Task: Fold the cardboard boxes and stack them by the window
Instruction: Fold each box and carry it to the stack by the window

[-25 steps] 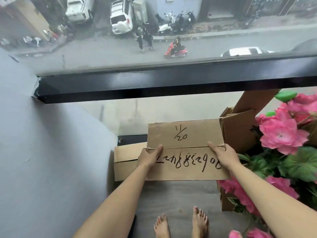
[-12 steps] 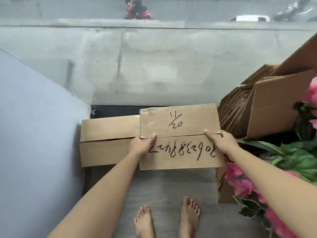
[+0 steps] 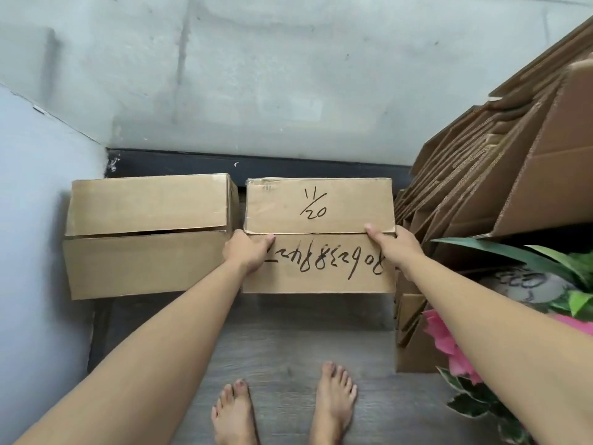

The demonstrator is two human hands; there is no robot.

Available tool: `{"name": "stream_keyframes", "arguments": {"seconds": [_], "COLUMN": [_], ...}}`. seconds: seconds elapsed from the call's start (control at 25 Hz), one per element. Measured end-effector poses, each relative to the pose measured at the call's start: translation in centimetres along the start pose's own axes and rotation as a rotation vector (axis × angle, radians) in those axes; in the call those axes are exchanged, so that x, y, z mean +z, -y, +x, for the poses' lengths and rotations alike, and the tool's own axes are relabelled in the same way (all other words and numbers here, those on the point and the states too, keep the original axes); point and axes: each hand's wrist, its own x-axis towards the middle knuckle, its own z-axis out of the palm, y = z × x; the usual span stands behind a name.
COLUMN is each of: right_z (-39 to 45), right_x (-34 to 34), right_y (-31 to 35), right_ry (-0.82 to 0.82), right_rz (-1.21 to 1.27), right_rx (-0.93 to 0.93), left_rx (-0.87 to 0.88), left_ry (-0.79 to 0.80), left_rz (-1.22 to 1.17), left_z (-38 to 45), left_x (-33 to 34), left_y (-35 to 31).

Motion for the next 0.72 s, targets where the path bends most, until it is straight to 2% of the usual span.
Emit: {"name": "stream_keyframes", "arguments": {"seconds": [0.16, 0.28, 0.36, 0.48, 0.72], "right_z": [1.1, 0.7, 0.6, 0.9, 0.5], "right_x": [0.8, 1.0, 1.2, 1.6, 3.1], "right_y": [-0.9, -1.4, -1.8, -1.8, -1.0], "right_ry": [-0.004, -0.048, -0.052, -0.029, 0.042], "right_rz": [0.029, 0.099, 0.087, 0.029, -0.008], "right_rx": [0.020, 0.048, 0.061, 0.048, 0.022], "left_rx": [0.138, 0.463, 0.616, 0.637, 0.590], "left_ry": [-0.089, -0.329, -0.316, -0.204, -0.196], "left_rz": [0.005, 0.439, 0.710, 0.851, 0.916], "left_z": [-0.9, -2.3, -2.3, -0.9, 0.4], "left_x": [2.2, 3.4, 4.2, 4.5, 2.3], "left_y": [0.6, 1.1, 1.0, 1.2, 2.8]}}
